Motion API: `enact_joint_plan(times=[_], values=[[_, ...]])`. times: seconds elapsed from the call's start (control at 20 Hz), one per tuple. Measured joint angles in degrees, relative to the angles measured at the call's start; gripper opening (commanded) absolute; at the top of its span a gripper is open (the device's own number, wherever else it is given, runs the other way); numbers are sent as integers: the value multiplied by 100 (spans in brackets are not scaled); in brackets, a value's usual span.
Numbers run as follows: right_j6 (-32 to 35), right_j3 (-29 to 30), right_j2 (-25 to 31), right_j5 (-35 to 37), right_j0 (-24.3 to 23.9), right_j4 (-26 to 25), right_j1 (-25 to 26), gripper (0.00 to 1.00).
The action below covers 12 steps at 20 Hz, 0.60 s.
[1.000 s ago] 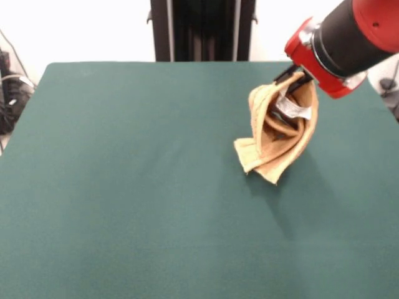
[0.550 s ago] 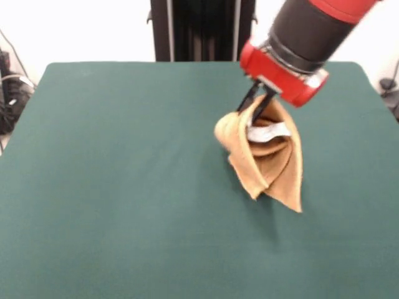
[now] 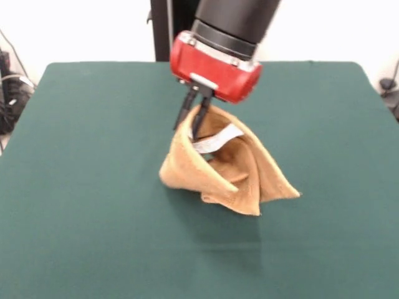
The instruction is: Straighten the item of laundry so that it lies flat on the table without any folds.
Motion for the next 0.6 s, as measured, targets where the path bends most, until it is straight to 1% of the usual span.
enact_joint_plan(times=[0.05, 0.15, 0.25, 0.45, 0.5, 0.55, 0.6], values=[[0, 137, 32, -271, -57, -189, -93, 0], [0, 228, 52, -452, -86, -332, -153, 0], [0, 414, 72, -818, -112, -589, -260, 0], [0, 675, 75, -1367, -91, -815, -347, 0], [0, 770, 56, -1637, -49, -851, -331, 0], [0, 789, 46, -1703, -34, -851, -322, 0], [0, 849, 2, -1922, 33, -855, -288, 0]])
